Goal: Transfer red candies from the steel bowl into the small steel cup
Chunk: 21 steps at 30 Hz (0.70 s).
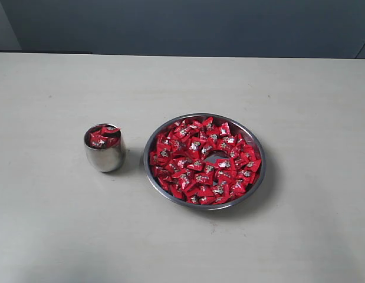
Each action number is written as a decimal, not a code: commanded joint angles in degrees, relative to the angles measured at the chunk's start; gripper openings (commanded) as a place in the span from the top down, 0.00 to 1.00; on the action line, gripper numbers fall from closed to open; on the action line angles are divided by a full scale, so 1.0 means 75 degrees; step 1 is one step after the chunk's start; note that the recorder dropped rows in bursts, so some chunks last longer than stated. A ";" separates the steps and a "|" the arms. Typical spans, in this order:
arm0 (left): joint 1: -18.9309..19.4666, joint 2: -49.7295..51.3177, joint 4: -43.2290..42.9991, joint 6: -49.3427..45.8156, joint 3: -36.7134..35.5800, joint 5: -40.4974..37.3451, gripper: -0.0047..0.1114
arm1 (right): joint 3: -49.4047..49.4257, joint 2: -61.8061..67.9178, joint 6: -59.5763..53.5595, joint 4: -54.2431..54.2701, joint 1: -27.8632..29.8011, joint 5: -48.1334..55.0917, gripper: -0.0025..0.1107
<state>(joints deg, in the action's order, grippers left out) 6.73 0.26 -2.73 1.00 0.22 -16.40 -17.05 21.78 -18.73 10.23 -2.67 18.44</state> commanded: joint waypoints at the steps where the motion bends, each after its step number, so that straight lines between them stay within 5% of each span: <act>1: 0.0004 -0.0034 0.0021 0.0015 -0.0029 0.0015 0.96 | 0.0924 -0.0851 0.0090 0.0444 0.0526 -0.0519 0.98; 10: 0.0004 -0.0034 0.0021 0.0015 -0.0029 0.0015 0.96 | 0.2211 -0.2535 0.0105 0.0287 0.0622 -0.0541 0.98; 21: 0.0004 -0.0034 0.0021 0.0015 -0.0029 0.0015 0.96 | 0.2273 -0.2879 0.0105 0.0438 0.0622 -0.0360 0.98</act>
<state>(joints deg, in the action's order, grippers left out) 6.73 0.26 -2.73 1.00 0.22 -16.40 -0.23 0.51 -18.05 13.27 1.70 15.91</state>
